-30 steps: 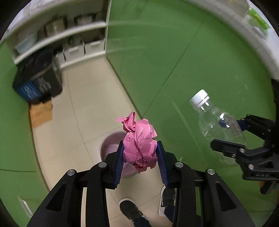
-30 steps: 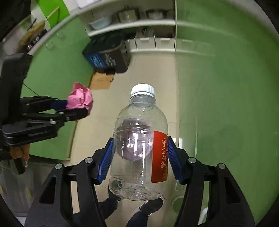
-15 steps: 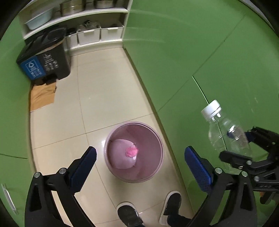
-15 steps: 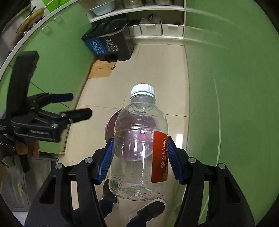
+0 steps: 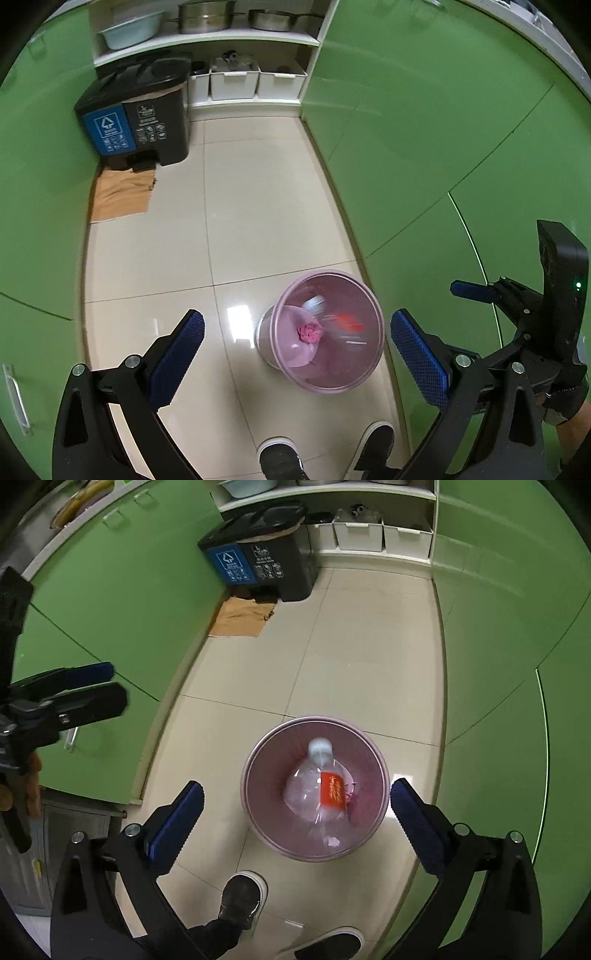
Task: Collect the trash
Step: 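Return both tools from the bin to the mat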
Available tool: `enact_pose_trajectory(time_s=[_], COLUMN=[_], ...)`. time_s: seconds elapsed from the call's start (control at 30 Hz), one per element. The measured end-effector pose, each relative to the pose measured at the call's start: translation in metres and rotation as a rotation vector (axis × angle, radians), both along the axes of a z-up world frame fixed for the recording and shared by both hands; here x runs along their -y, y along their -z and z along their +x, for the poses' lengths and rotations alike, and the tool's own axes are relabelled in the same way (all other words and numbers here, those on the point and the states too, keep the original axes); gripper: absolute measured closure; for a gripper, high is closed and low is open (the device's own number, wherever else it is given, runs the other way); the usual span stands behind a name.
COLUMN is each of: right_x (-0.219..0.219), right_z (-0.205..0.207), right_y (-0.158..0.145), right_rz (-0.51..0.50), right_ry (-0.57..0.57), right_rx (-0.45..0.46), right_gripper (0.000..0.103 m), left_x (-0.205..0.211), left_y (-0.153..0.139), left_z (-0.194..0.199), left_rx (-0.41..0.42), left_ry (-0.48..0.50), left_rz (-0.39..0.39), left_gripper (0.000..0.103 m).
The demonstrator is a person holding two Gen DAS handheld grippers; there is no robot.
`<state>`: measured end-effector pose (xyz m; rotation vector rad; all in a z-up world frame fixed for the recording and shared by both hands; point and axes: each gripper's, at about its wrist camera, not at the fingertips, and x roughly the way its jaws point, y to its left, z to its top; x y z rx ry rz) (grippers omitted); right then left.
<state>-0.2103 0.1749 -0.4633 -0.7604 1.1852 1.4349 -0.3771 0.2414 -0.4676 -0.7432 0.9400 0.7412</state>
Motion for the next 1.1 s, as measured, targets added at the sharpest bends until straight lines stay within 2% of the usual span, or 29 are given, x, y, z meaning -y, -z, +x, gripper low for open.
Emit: enact_pose_trajectory(time_s=[0.17,0.27,0.3,0.43,0.6,0.77,0.93,1.1], right_x=[0.005,0.016,0.022,0.043,0.078,0.113,0.154,0.205], right_z=[0.002,0.008,0.010,0.021,0.042,0.063,0.085,0.119], right_y=[-0.017,-0.047,-0.063,-0.136,-0.259,-0.368,-0.436,-0.475], right_rz=[-0.004,-0.008,-0.007,0.012,0.052,0.103,0.149,0.186], right_ry=[0.026,0.062,0.077,0.125,0.209,0.275,0.357,0.477], right_rx=[0.027,0.033,0.033,0.028,0.023,0.059,0.096,0.134], right_gripper=[0.004,0.004,0.004,0.004,0.003,0.003,0.003,0.003], left_x=[0.003,0.011,0.013,0.032,0.058,0.083,0.108,0.133], left_y=[-0.012,-0.039,-0.048,-0.122,-0.234,-0.320,-0.377,-0.411], left_z=[0.005,0.011,0.012,0.022,0.038,0.054,0.073,0.110], left_rx=[0.007,0.018,0.021,0.034,0.042,0.041,0.056,0.094], left_ry=[0.010,0.032,0.038,0.085,0.151,0.220,0.286,0.381], left_rz=[0.003,0.000,0.000,0.008,0.040,0.072,0.099,0.126], left_gripper=[0.006,0.006,0.006,0.006,0.006,0.006,0.006,0.006])
